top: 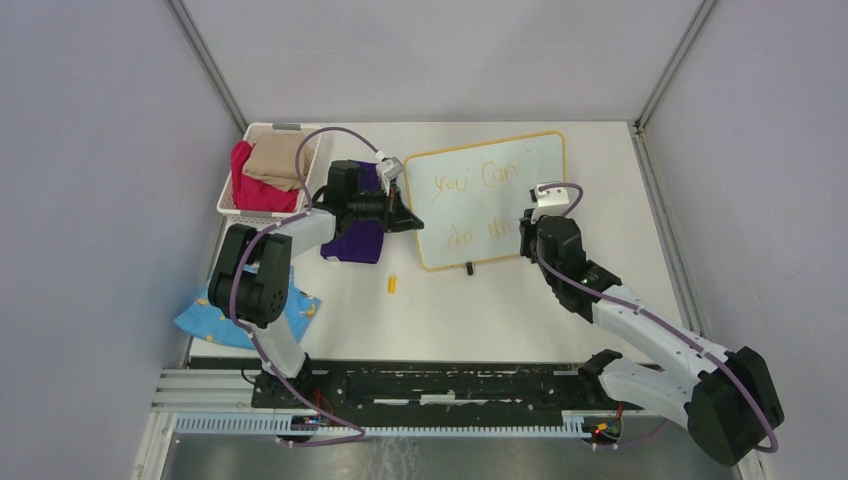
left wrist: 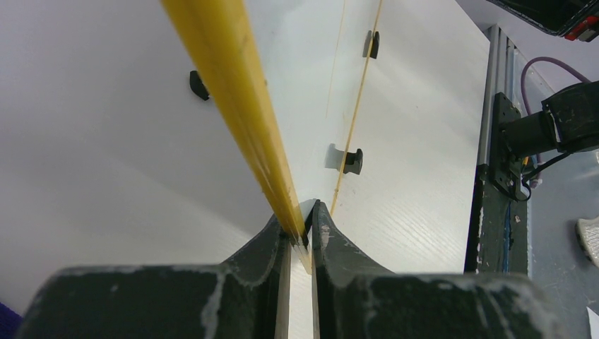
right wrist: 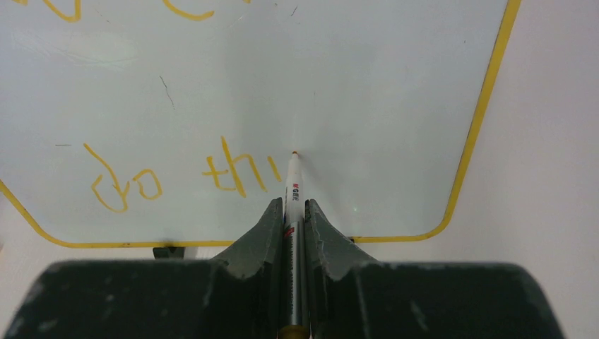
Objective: Write a sentence on the whiteboard
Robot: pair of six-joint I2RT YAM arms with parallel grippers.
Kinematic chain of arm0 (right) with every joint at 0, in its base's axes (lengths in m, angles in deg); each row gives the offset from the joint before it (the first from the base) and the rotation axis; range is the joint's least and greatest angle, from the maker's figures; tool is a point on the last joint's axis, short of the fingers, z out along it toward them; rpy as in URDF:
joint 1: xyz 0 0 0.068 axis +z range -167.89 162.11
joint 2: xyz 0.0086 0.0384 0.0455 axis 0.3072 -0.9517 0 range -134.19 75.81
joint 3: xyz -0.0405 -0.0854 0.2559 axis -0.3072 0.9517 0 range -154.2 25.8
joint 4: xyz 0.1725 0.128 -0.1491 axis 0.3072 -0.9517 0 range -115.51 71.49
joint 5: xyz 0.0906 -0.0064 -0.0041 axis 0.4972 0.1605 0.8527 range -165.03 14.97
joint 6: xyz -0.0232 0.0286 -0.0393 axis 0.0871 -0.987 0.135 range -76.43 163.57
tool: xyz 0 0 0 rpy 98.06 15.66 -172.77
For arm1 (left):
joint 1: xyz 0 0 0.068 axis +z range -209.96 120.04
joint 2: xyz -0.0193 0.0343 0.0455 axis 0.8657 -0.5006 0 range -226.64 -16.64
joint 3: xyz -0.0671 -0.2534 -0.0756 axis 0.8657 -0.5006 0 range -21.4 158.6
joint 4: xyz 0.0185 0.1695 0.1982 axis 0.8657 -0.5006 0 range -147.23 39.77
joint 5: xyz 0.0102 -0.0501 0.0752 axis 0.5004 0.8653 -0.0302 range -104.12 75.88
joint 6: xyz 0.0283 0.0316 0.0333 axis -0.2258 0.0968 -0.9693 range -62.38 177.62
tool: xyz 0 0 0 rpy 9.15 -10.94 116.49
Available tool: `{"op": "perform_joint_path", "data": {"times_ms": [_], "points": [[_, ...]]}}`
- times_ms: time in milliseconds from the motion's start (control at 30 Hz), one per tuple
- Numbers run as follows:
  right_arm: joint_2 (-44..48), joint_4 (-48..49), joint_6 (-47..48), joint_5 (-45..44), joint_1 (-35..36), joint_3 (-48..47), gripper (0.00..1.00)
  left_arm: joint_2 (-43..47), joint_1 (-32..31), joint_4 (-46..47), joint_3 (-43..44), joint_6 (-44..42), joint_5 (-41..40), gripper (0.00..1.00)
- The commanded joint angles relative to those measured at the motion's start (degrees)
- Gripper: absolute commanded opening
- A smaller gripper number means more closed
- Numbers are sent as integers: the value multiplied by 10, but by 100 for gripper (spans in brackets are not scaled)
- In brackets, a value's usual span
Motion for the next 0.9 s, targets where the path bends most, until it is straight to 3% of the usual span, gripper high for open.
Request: {"op": "perform_joint_path", "data": {"times_ms": [0,367,867], "points": [[-11,25,-3,8,-4,-16,0,-24,-23,-28,-4,-73,-82,2],[-13,28,-7,30,-3,1,0,-25,-22,-30,-3,-73,-84,2],[-7,-13,-5,-24,-3,4,0,-23,-23,-32,-3,-75,-86,2]]}}
